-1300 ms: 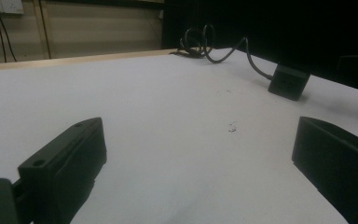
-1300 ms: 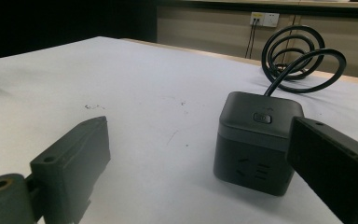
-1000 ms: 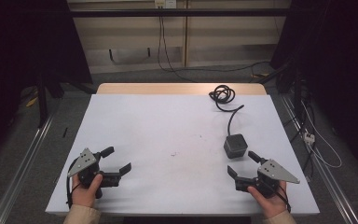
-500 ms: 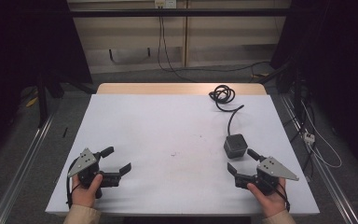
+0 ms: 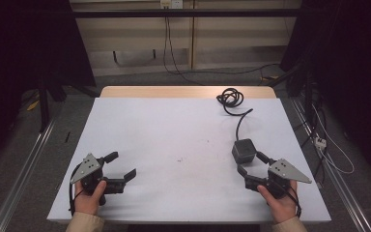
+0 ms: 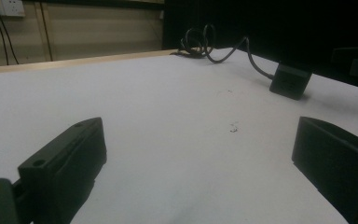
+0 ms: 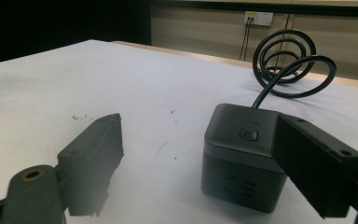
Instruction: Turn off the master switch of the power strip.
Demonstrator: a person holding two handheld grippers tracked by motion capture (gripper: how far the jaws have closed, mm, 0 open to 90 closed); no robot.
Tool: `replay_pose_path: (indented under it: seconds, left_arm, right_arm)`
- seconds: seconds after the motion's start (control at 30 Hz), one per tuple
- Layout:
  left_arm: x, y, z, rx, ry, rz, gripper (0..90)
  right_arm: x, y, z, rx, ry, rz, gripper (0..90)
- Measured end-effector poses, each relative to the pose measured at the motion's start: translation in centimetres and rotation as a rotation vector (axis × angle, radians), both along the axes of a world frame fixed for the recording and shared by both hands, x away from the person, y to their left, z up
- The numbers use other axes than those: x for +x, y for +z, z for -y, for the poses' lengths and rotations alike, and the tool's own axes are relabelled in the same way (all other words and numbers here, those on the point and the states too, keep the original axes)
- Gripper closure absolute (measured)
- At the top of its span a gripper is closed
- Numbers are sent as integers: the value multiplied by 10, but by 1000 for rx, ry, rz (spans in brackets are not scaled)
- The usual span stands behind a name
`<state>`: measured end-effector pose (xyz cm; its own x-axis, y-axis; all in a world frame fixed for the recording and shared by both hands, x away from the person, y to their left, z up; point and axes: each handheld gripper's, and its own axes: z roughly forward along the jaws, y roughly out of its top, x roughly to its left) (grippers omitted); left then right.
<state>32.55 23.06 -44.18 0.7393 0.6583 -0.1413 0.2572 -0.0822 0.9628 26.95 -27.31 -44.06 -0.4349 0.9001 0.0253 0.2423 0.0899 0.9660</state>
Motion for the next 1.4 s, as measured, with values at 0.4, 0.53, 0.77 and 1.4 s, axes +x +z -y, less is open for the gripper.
replay_pose_path:
  seconds: [0.4, 0.53, 0.77, 1.4]
  left_arm:
    - [0, 0, 0, 3, -2, 1, 28]
    - [0, 0, 0, 2, -1, 1, 27]
    - [0, 0, 0, 3, 2, 3, 28]
    - [0, 0, 0, 7, -7, 11, 28]
  right_arm:
    - [6, 5, 2, 19, -3, -16, 255]
    - [7, 6, 2, 15, -5, -14, 278]
    - [10, 8, 5, 22, -12, -26, 346]
    - [16, 11, 13, 42, -11, -82, 588]
